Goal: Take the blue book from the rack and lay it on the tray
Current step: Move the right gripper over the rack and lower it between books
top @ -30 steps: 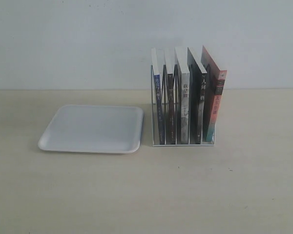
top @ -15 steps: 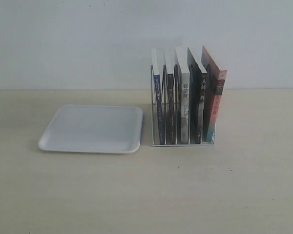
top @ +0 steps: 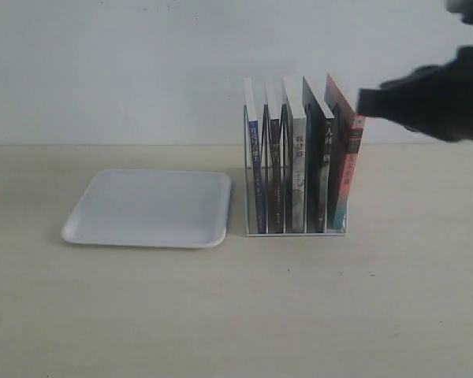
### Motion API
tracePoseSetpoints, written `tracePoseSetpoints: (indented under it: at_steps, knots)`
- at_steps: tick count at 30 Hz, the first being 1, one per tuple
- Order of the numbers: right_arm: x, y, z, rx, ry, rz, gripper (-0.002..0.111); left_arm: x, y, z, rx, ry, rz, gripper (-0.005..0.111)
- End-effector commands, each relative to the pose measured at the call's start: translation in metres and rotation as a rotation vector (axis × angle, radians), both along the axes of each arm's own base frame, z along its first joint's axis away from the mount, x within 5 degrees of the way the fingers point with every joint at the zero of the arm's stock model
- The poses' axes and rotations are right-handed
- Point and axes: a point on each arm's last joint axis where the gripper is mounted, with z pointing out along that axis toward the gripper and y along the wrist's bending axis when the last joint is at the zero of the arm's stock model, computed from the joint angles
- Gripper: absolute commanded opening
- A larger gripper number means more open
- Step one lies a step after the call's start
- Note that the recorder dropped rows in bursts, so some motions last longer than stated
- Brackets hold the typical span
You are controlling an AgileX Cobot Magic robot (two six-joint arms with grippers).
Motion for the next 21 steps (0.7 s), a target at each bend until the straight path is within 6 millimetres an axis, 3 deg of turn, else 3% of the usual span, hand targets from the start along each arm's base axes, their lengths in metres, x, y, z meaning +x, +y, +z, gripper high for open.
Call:
tracePoseSetpoints:
  at_steps: [1, 3, 6, 12, 14, 18, 21]
  knots:
    - [0.043, 0.029, 0.036, -0.165, 0.211, 0.030, 0.000, 0.000, 0.000, 0.000, 0.003, -0.016, 0.003, 0.004]
    - [0.068, 0.039, 0.050, -0.225, 0.313, 0.013, 0.000, 0.000, 0.000, 0.000, 0.003, -0.016, 0.003, 0.004]
    - [0.103, 0.053, 0.047, -0.279, 0.368, 0.000, 0.000, 0.000, 0.000, 0.000, 0.003, -0.016, 0.003, 0.004]
    - [0.138, 0.068, 0.037, -0.317, 0.355, -0.011, 0.002, 0.000, 0.000, 0.000, 0.003, -0.016, 0.003, 0.004]
    - [0.145, 0.069, 0.034, -0.344, 0.357, -0.019, 0.009, 0.000, 0.000, 0.000, 0.003, -0.016, 0.003, 0.004]
    - [0.155, 0.068, 0.025, -0.398, 0.405, -0.052, 0.040, 0.000, 0.000, 0.000, 0.003, -0.016, 0.003, 0.004]
    - [0.159, 0.067, 0.018, -0.407, 0.424, -0.092, 0.048, 0.000, 0.000, 0.000, 0.003, -0.016, 0.003, 0.004]
